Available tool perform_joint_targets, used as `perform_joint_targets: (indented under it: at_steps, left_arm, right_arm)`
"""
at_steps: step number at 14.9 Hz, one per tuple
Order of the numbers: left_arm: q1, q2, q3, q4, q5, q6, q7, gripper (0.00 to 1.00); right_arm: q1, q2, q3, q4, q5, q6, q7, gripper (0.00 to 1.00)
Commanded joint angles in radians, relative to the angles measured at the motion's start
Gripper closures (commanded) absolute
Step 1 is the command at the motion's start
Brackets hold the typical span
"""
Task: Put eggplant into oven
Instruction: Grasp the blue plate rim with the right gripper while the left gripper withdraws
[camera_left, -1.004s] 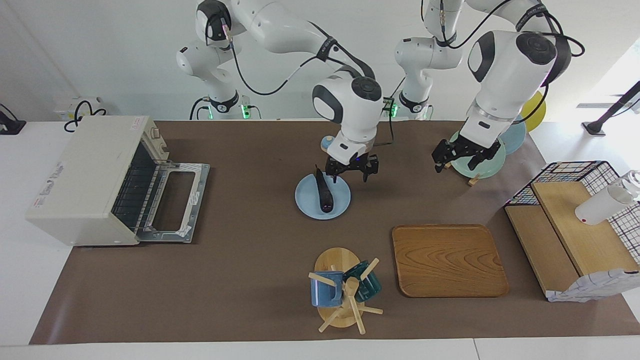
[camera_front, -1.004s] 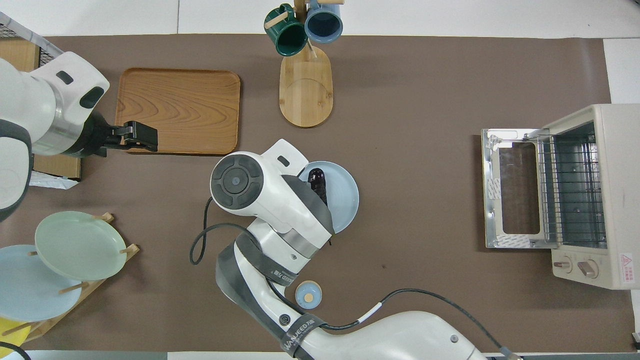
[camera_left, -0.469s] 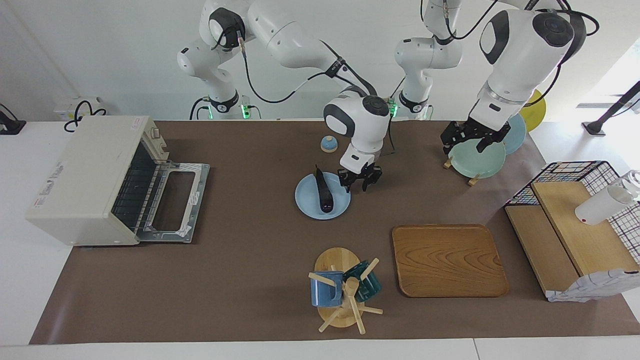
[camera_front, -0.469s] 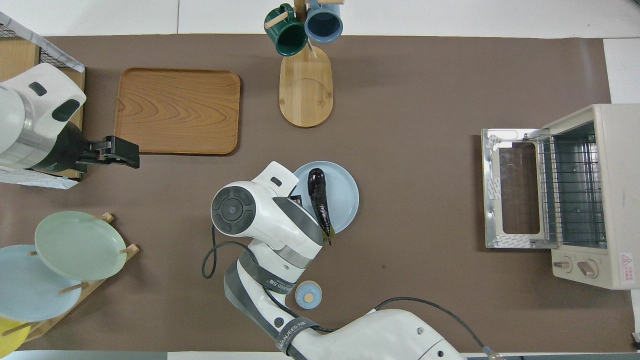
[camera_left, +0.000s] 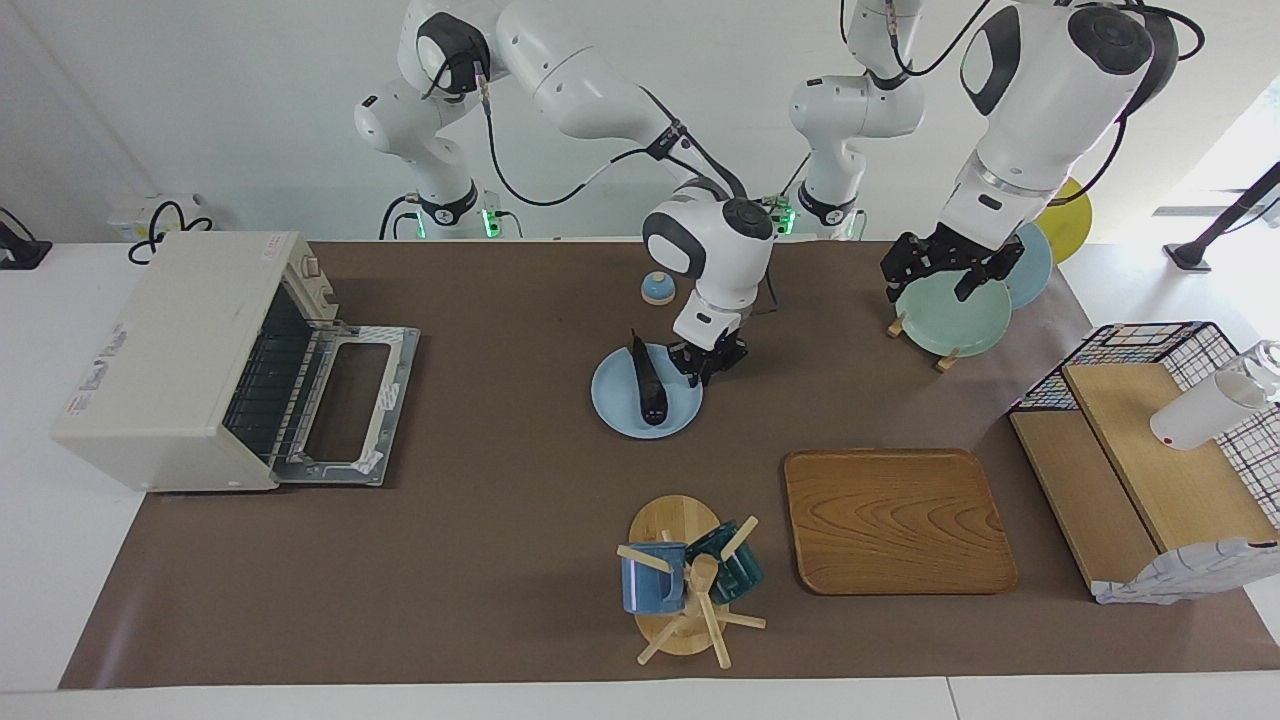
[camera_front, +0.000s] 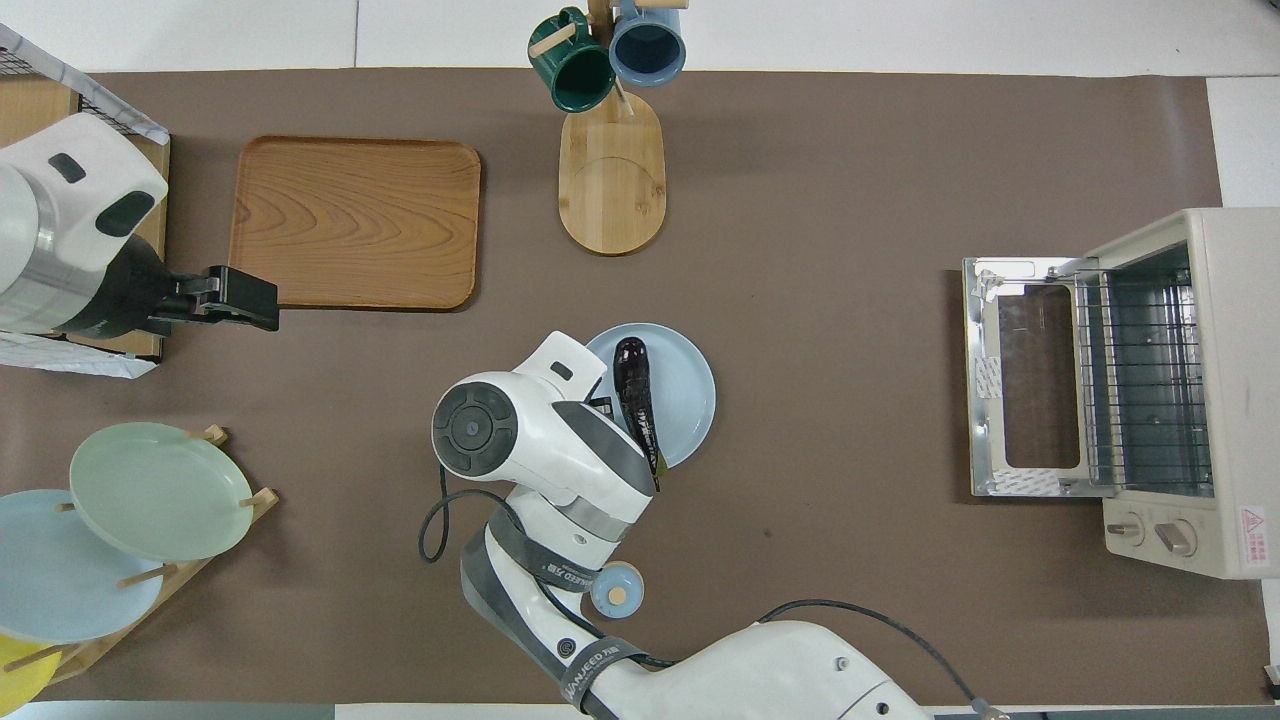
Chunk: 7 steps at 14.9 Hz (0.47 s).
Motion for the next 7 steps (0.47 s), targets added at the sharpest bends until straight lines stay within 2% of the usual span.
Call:
perform_joint_targets:
  at_steps: [1, 3, 7]
  left_arm:
    - [0.012, 0.013, -0.009, 0.018, 0.018, -0.021, 0.016, 0.00]
    - [0.012, 0.013, -0.011, 0.018, 0.018, -0.025, 0.014, 0.00]
    - [0.009, 0.012, -0.011, 0.017, 0.017, -0.033, 0.014, 0.00]
  right_arm:
    - [0.002, -0.033, 0.001, -0.058, -0.022, 0.022, -0.004, 1.00]
    - [0.001, -0.034, -0.001, -0.043, -0.042, -0.013, -0.018, 1.00]
    - [-0.033, -0.036, -0.007, 0.092, -0.125, -0.255, -0.091, 1.00]
